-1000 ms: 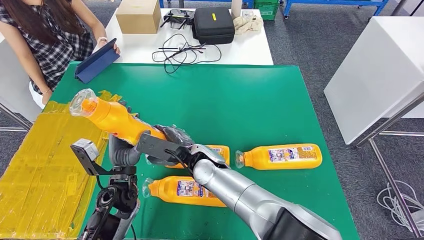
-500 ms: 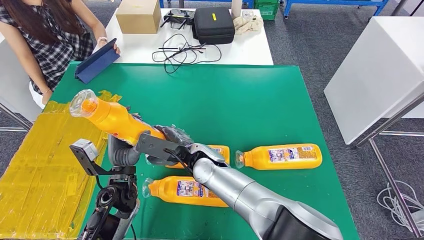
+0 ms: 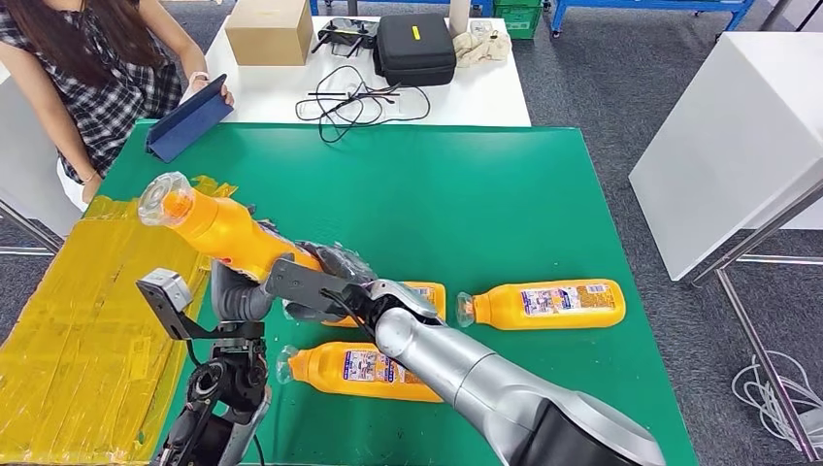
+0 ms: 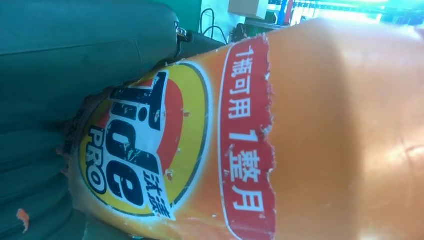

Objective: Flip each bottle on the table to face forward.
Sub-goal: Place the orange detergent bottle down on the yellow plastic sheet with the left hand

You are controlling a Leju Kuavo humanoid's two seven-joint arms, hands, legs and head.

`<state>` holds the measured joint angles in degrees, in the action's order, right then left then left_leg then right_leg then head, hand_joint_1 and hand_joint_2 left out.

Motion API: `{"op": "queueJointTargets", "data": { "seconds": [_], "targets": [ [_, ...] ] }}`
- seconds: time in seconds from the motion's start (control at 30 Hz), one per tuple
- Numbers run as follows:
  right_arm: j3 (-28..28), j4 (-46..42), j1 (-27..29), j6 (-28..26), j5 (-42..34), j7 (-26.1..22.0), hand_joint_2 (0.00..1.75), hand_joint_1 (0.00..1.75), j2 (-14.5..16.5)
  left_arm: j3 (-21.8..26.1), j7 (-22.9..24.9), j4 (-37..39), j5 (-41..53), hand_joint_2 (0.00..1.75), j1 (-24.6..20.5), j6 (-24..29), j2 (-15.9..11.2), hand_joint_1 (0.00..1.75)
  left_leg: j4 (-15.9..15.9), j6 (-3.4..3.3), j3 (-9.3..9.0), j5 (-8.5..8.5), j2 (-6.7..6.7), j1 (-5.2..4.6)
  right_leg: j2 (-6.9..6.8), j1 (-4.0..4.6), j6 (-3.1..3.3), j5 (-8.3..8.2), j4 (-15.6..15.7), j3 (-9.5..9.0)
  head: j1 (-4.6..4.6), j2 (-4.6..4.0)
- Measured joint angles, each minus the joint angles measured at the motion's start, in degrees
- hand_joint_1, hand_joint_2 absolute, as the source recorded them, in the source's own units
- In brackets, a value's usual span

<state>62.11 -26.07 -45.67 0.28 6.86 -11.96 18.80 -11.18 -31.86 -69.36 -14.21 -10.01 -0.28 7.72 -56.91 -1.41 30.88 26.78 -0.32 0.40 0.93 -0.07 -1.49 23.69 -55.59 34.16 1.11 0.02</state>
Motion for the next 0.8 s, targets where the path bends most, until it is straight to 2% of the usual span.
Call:
{"op": "queueJointTargets", "data": {
  "seconds": [0.07, 0.1, 0.2, 0.27, 0.3, 0.47, 0.6, 0.7, 0.8],
  "targets": [
    [-0.4, 0.7, 0.5, -1.5, -1.8, -2.9, 0.44, 0.01, 0.0, 0.1, -0.9, -0.1, 1.6, 1.75, -0.2, 1.3, 0.0, 1.75, 0.0, 0.0, 0.01, 0.0, 0.0, 0.0, 0.0, 0.0, 0.0, 0.0, 0.0, 0.0, -0.01, 0.0],
    [-0.8, 1.2, 0.8, -2.5, -2.6, -4.9, 0.0, 0.0, 0.0, 0.1, -1.4, -0.4, 3.6, 1.75, -0.3, 3.0, -0.1, 1.75, 0.0, 0.0, 0.01, 0.0, -0.01, 0.01, 0.0, 0.0, 0.0, 0.0, 0.0, -0.01, -0.01, 0.0],
    [-3.6, 1.5, 2.0, -5.0, -2.3, -9.1, 0.0, 0.0, -0.4, 1.1, -1.6, -1.1, 15.6, 1.75, -0.6, 13.6, -1.1, 1.75, 0.0, 0.0, 0.02, 0.0, -0.03, 0.01, -0.01, 0.0, 0.0, 0.0, 0.0, -0.02, -0.02, 0.0],
    [-6.7, 0.8, 3.1, -5.5, -0.1, -10.2, 0.0, 0.0, -1.2, 3.3, -0.2, -1.0, 25.5, 1.75, -0.9, 21.5, -2.4, 1.75, 0.0, 0.0, 0.01, 0.0, -0.01, 0.02, 0.01, 0.0, 0.0, 0.0, 0.0, -0.01, -0.01, 0.0],
    [-8.4, 0.2, 3.6, -5.5, 1.0, -10.4, 0.0, 0.0, -1.7, 4.8, 0.3, -0.9, 29.0, 1.75, -1.0, 23.8, -3.1, 1.75, 0.0, 0.0, 0.01, 0.0, -0.01, 0.02, 0.01, 0.0, 0.0, 0.0, 0.0, -0.01, -0.01, 0.0],
    [-14.7, -2.1, 5.2, -5.3, 4.7, -10.5, 0.0, 0.0, -3.0, 9.6, 2.2, -0.5, 36.7, 1.75, -1.2, 27.9, -4.8, 1.75, 0.0, 0.04, 0.03, -0.03, -0.13, 0.05, -0.01, 0.01, 0.0, 0.0, 0.0, -0.02, -0.02, -0.01],
    [-18.9, -6.1, 7.0, -3.8, 8.7, -10.6, 0.0, 0.0, -3.8, 14.0, 8.8, 1.7, 60.7, 1.75, -1.8, 37.7, -6.9, 1.75, 0.0, 0.06, 0.02, -0.04, -0.01, 0.07, 0.03, 0.0, 0.0, 0.0, -0.1, -0.01, -0.03, 0.0],
    [-23.0, -12.0, 9.3, -1.6, 11.8, -9.9, 0.0, 0.0, -4.9, 22.2, 6.9, 4.1, 77.0, 1.75, -2.6, 38.2, -8.7, 1.75, 0.0, 0.06, 0.02, -0.04, 0.02, 0.07, 0.03, 0.02, 0.01, 0.0, 0.0, 0.03, -0.02, 0.0],
    [-25.9, -17.3, 11.6, 0.1, 13.5, -9.6, 0.0, 0.0, -6.2, 29.8, 6.1, 4.9, 89.3, 1.75, -3.0, 38.2, -9.0, 1.75, 0.0, 0.06, 0.02, -0.04, -0.03, 0.07, 0.02, 0.05, 0.02, 0.01, 0.0, 0.05, -0.02, 0.0]
  ]
}}
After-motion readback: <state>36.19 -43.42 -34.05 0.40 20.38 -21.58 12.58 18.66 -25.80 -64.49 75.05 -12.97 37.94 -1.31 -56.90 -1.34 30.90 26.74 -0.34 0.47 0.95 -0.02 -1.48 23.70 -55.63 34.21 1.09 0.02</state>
